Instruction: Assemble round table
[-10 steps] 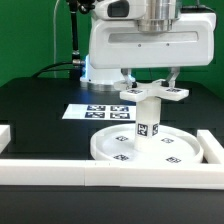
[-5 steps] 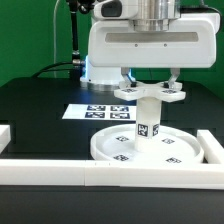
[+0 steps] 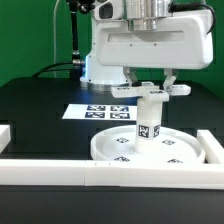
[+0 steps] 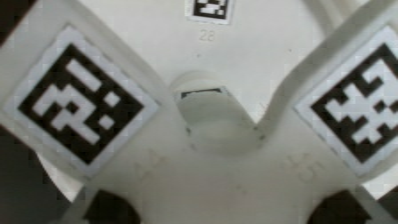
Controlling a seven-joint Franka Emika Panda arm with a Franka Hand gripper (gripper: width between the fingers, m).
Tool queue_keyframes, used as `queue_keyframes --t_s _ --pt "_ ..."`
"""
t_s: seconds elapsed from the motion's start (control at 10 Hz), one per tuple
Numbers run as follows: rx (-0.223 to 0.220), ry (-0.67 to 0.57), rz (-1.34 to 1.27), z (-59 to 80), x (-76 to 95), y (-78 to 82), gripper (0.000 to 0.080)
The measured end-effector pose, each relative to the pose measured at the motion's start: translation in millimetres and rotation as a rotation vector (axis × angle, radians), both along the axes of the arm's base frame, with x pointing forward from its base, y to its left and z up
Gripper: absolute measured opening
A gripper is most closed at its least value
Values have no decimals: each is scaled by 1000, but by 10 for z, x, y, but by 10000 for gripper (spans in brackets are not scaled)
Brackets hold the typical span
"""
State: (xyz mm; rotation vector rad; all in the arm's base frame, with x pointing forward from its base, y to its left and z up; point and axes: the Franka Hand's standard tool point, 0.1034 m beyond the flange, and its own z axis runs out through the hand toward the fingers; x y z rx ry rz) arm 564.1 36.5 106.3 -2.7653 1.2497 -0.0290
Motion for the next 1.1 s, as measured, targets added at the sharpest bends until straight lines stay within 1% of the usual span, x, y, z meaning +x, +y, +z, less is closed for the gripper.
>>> queue_keyframes --t_s 0.4,0.9,1.1 --pt "61 38 -415 -5 1 -13 449" --pt "92 77 -846 -9 3 -7 449" --pt "97 89 -951 -9 3 -9 449"
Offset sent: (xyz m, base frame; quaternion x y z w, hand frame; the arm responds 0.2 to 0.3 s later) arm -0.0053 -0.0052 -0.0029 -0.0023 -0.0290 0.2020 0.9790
